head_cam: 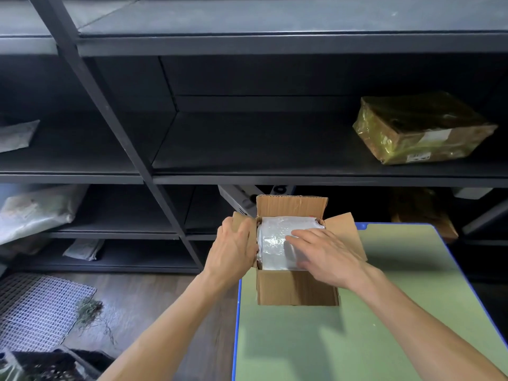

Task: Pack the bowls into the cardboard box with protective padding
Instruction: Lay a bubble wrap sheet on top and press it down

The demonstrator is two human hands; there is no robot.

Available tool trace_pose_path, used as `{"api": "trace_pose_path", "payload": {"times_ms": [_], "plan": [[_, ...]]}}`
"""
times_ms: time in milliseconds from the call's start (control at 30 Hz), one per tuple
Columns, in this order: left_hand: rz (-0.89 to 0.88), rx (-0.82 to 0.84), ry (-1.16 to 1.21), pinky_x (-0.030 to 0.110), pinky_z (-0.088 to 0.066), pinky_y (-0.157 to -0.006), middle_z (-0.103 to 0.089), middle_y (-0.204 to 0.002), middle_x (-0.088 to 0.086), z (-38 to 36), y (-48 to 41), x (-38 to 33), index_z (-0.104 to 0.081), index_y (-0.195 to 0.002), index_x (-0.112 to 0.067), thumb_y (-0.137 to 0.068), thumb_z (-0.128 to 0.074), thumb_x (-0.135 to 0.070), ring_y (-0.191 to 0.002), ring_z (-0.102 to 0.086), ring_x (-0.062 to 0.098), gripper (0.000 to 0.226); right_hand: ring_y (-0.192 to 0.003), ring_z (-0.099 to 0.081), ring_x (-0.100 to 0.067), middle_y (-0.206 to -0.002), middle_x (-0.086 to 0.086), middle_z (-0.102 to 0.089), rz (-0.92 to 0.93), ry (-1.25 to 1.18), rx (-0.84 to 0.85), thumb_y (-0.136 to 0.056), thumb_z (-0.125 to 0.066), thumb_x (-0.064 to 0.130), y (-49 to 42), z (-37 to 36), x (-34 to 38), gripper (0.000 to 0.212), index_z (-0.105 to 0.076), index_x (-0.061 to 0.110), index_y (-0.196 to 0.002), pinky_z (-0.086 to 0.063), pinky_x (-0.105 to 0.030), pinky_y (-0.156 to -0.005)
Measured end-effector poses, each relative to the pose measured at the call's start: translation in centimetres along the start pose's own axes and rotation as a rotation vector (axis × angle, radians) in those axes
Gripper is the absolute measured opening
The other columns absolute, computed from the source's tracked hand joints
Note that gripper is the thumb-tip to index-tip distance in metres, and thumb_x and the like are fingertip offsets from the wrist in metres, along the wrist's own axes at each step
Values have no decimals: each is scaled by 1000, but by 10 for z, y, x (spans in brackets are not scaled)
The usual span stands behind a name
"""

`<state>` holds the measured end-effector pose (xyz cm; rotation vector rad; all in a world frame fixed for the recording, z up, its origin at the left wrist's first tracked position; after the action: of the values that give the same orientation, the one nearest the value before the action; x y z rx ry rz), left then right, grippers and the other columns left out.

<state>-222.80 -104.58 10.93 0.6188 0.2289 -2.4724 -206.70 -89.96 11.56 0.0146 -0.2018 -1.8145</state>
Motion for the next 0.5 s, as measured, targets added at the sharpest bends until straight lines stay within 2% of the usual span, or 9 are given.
{"api": "trace_pose_path", "payload": {"times_ms": [67, 233, 367, 500], "plan": [[-21, -35, -20, 36, -54, -76, -45, -121, 6, 1, 1, -6, -47, -124, -22, -93, -57, -27, -102, -48, 24, 33, -143, -31, -17, -155, 6, -36, 0, -13, -6, -98, -54, 32, -2, 1, 2, 57, -34, 23, -151, -25, -34, -118], [-144, -2, -41, 30, -47, -95, -36, -144, 5, -10, 5, -33, -29, -150, -12, -97, -57, -30, -126, -43, 23, 63, -136, -40, -17, -145, 10, -45, -28, -26, -36, -95, -57, 34, -1, 5, 1, 56, -39, 21, -146, -36, -33, -109], [-190, 28, -109, 34, -50, -87, -40, -136, 2, -27, 6, -49, -28, -149, -11, -97, -55, -36, -112, -44, 24, 64, -130, -44, -19, -142, 8, -48, -100, -15, -68, -95, -54, 29, 12, 10, -11, 48, -44, 20, -141, -39, -33, -104], [-240, 34, -229, 33, -42, -93, -49, -123, 5, -48, 4, -53, -45, -133, -6, -97, -47, -45, -105, -44, 23, 53, -133, -41, -20, -146, 5, -44, -171, 3, -49, -98, -52, 29, 32, 12, -26, 48, -42, 18, -143, -35, -35, -109]]}}
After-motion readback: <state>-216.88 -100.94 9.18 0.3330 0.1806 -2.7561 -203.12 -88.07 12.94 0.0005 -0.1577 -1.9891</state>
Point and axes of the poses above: each hand's wrist, its own y-axis away from the middle knuckle, its own z-axis out of the back of the hand, x = y × z, the point moved 3 cm from there along -y, towards the middle knuckle
